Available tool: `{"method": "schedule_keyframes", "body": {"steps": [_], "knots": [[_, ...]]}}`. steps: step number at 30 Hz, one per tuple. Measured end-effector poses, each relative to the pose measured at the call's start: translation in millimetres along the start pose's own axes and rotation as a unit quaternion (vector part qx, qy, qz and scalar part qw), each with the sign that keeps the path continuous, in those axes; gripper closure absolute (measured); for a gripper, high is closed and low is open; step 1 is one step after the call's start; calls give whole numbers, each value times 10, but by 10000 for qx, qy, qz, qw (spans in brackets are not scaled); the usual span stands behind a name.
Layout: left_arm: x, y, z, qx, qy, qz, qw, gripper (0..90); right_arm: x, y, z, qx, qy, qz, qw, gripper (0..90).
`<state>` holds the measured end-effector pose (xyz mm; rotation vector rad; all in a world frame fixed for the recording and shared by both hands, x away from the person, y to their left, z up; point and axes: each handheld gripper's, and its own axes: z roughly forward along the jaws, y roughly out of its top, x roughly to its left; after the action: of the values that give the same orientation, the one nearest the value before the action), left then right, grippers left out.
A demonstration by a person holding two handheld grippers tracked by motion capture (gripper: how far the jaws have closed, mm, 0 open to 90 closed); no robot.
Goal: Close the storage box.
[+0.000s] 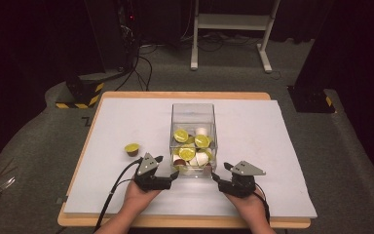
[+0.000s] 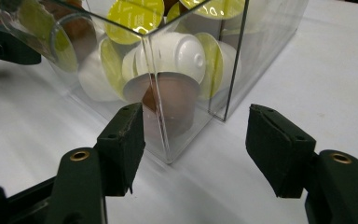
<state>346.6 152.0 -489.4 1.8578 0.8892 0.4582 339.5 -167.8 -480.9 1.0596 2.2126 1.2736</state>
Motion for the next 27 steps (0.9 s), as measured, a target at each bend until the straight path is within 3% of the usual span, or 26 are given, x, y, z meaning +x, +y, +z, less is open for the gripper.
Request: {"method": "schedule_keyframes", "body": {"steps": [9, 27], "knots": [[48, 35, 52, 32, 115, -2, 9999, 150, -50, 34, 69, 55, -74, 93, 9999, 374], [163, 129, 200, 96, 344, -65, 9993, 150, -150, 182, 165, -97, -257, 285, 9992, 382]]}}
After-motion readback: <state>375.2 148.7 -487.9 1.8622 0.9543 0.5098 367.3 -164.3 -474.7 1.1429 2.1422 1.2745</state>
